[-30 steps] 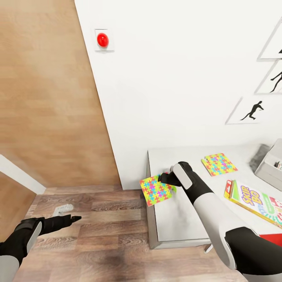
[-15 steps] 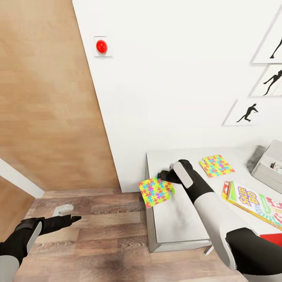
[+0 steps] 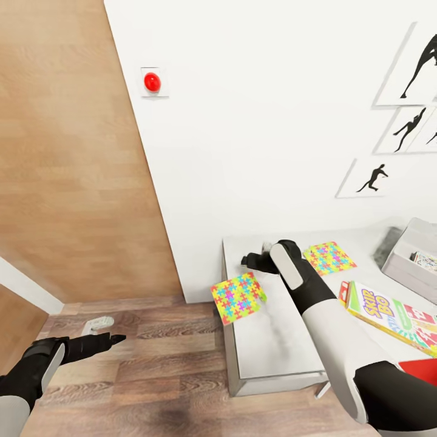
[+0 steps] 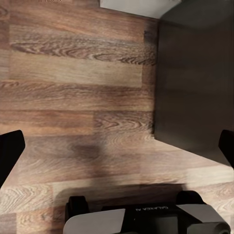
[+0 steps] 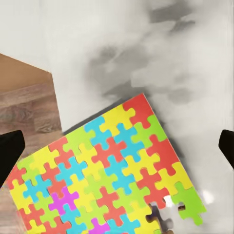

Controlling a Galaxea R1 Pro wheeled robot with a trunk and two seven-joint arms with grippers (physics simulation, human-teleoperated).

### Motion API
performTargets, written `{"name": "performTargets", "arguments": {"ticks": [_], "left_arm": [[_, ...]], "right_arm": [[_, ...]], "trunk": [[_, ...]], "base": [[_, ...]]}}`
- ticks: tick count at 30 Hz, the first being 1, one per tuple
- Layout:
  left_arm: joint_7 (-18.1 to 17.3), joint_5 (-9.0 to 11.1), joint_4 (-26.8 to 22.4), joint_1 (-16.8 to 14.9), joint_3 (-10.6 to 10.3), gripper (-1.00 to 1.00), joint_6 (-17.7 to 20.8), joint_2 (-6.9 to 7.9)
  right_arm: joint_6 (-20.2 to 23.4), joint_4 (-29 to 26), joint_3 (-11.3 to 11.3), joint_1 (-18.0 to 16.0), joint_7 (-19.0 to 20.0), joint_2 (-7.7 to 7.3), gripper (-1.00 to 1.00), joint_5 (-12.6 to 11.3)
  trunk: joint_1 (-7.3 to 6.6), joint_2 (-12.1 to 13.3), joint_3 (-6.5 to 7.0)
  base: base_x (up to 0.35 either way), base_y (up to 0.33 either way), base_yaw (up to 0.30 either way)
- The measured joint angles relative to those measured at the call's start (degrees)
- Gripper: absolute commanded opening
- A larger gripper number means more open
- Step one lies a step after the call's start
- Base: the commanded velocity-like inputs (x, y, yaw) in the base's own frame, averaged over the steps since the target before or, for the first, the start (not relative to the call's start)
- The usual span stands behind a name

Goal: Put all the toys in the child's room - the three board games (two on the bed and one on the table), the two jigsaw puzzles on the table, and the tennis ball on the table - inside the toy box on the table in the child's room.

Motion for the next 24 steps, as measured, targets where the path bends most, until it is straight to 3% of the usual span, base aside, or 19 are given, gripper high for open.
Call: {"name": "performTargets", "arguments": {"ticks": [9, 15, 18, 19, 24], "left_arm": [[-0.06, 0.0, 0.0, 0.0, 0.0, 1.0, 0.0, 0.0], [-0.11, 0.0, 0.0, 0.0, 0.05, 1.0, 0.0, 0.02], [-0.14, 0.01, -0.01, 0.01, 0.07, 1.0, 0.04, 0.03], [-0.19, 0.01, -0.02, 0.01, 0.08, 1.0, 0.07, 0.05], [-1.04, 0.02, -0.02, 0.01, 0.09, 1.0, 0.08, 0.08]], "right_arm": [[2.27, -8.73, -0.12, 0.53, 0.68, -0.05, 1.0, -0.87], [5.27, -15.73, -2.08, 1.53, 4.19, -0.72, 1.0, -4.39], [6.35, -20.71, -3.76, 4.7, 7.57, -2.27, 1.0, -7.41], [6.68, -24.14, -4.81, 7.81, 10.39, -3.57, 1.0, -9.59], [6.92, -32.55, -7.01, 17.42, 19.21, -6.28, 1.0, -15.22]], "trunk": [[0.0, 0.0, 0.82], [0.0, 0.0, 1.37], [0.0, 0.0, 1.64], [-0.01, 0.0, 1.73], [0.0, 0.0, 2.19]], "base": [[0.0, 0.0, -0.069], [0.0, 0.0, -0.061], [0.0, 0.0, -0.027], [0.0, 0.0, -0.014], [0.0, 0.0, -0.008]]}}
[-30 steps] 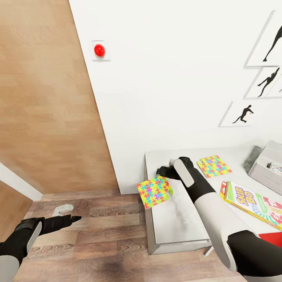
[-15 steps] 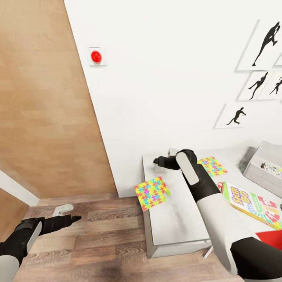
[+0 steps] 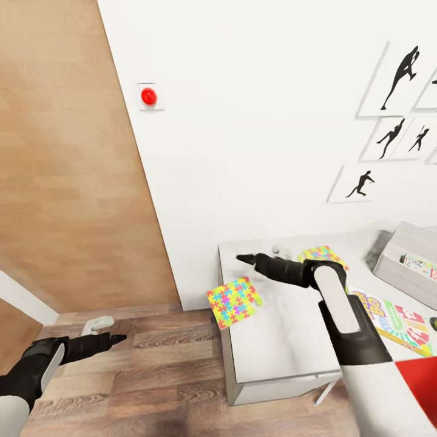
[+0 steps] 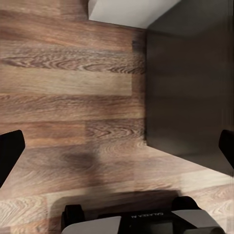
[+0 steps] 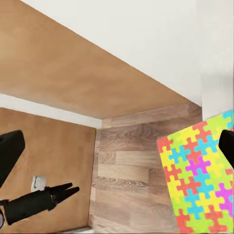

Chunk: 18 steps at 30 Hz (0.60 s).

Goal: Put all the toys in the child's room - the three board games (two on the bed and one on the table), the two jigsaw puzzles on the table, and the tennis ball on the table - inside the toy box on the table in the child's room.

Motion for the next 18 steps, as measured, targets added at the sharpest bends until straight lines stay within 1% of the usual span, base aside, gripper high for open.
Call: {"name": "performTargets", "arguments": {"ticks": [3, 6, 8, 9, 13, 18], "left_arm": [[-1.31, 0.0, 0.0, 0.0, 0.01, 1.0, 0.01, 0.01], [-3.0, 0.0, -0.01, 0.0, 0.01, 1.0, 0.01, 0.01], [-4.15, 0.0, -0.01, 0.0, 0.02, 1.0, 0.04, 0.01], [-5.16, -0.02, -0.02, 0.0, 0.0, 1.0, 0.07, 0.01], [-6.54, -0.05, -0.01, 0.0, -0.01, 1.0, 0.08, 0.01], [-7.23, -0.02, -0.01, 0.0, -0.03, 1.0, 0.08, 0.01]], "right_arm": [[-0.07, -3.16, -0.9, 5.99, 5.92, -0.88, 1.0, -2.09], [-0.54, -4.84, -1.49, 11.88, 11.34, -1.34, 1.0, -3.57], [-1.5, -5.46, -1.75, 15.42, 14.51, -1.52, 1.0, -4.26], [-3.13, -5.86, -1.9, 18.32, 17.36, -1.65, 1.0, -4.46], [-7.37, -6.37, -1.98, 23.12, 22.21, -1.81, 1.0, -4.67], [-11.34, -6.6, -1.74, 27.02, 26.75, -1.87, 1.0, -4.45]], "trunk": [[0.0, 0.0, 0.27], [0.0, 0.0, 0.55], [0.0, 0.0, 0.73], [0.0, 0.0, 0.82], [0.0, 0.0, 1.14], [0.01, 0.0, 1.31]], "base": [[0.0, 0.0, -0.003], [0.0, 0.0, -0.002], [0.0, 0.0, 0.0], [0.0, 0.0, 0.0], [0.0, 0.0, 0.0], [0.0, 0.0, 0.0]]}}
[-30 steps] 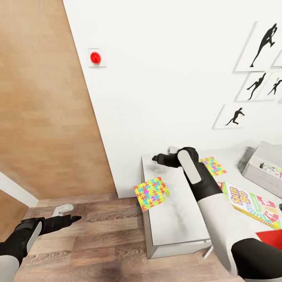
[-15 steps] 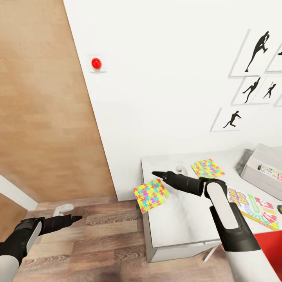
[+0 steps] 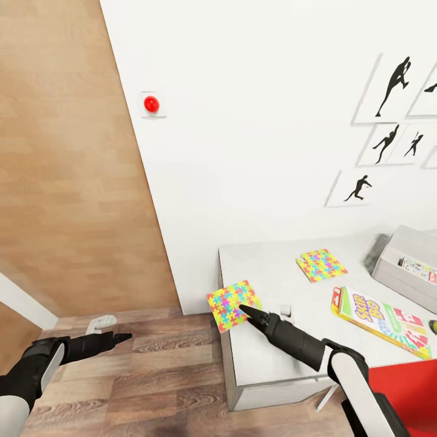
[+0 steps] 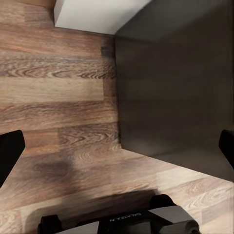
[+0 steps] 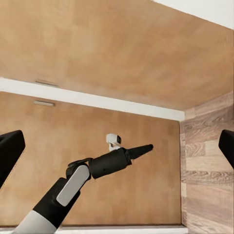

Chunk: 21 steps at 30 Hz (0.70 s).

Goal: Put all the toys in the child's room - the three board games (two on the bed and one on the table), the two jigsaw puzzles on the table, and the tennis ball on the table - inside the toy box on the table in the child's room.

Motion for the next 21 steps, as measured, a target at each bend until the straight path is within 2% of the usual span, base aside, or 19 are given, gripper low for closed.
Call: {"name": "performTargets", "arguments": {"ticks": [4, 9, 21], "left_arm": [[-0.31, 0.01, 0.0, 0.0, 0.04, 1.0, 0.0, 0.0], [-0.97, 0.02, 0.0, 0.0, 0.05, 1.0, 0.02, 0.0], [-3.47, 0.08, 0.0, 0.0, 0.1, 1.0, 0.63, -0.04]], "right_arm": [[-3.78, -0.06, 0.11, 2.14, 2.41, -0.01, 1.0, 1.8], [-5.66, -0.15, 0.11, 2.73, 3.79, -0.04, 1.0, 3.55], [-6.32, -0.07, -0.42, 2.94, 6.61, -0.07, 1.0, 4.29]], "trunk": [[0.0, 0.0, 0.04], [0.0, 0.0, 0.06], [0.0, 0.0, 0.06]], "base": [[0.0, 0.0, 0.0], [0.0, 0.0, 0.0], [0.0, 0.0, 0.0]]}}
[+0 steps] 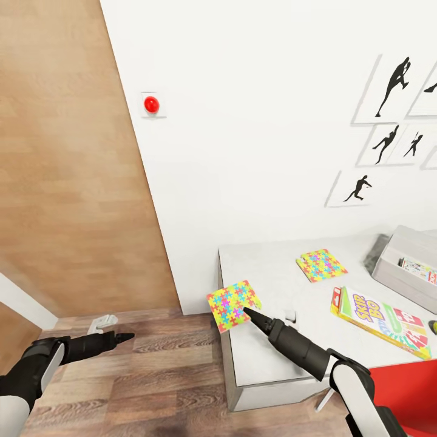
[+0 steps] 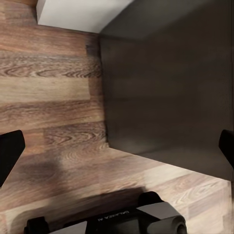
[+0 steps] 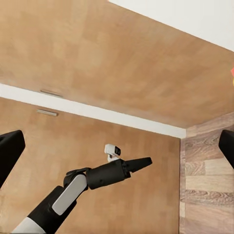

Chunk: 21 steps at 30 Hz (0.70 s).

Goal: Put all the toys in the child's room - the three board games (two on the bed and one on the table), the two jigsaw puzzles on the table, and the tennis ball on the table - inside the toy box on the table in the child's room.

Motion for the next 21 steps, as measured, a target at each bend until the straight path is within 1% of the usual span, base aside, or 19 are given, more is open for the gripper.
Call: {"name": "performTargets", "arguments": {"ticks": [6, 13, 17, 21], "left_arm": [[-0.18, -0.01, 0.0, 0.0, -0.02, 1.0, -0.01, -0.21], [-0.37, 0.0, 0.0, 0.0, -0.03, 1.0, -0.09, -0.34], [-0.4, 0.01, 0.01, -0.01, -0.03, 1.0, -0.11, -0.38], [-0.44, 0.01, 0.02, -0.02, -0.03, 1.0, -0.15, -0.45]], "right_arm": [[-0.03, 0.0, -0.06, 0.0, 2.05, -0.05, 1.0, 0.06], [-0.06, -0.01, -0.15, 0.01, 5.85, -0.2, 1.0, 0.17], [-0.08, -0.02, -0.41, 0.03, 7.62, -0.94, 1.0, 0.18], [-0.1, 0.03, -0.68, 0.06, 9.02, -1.93, 1.0, 0.19]], "trunk": [[0.0, 0.0, 0.0], [0.0, 0.0, 0.0], [0.0, 0.0, 0.09], [0.0, 0.0, 0.27]], "base": [[0.0, 0.0, 0.0], [0.0, -0.003, -0.005], [0.0, -0.055, -0.099], [0.0, -0.075, -0.175]]}}
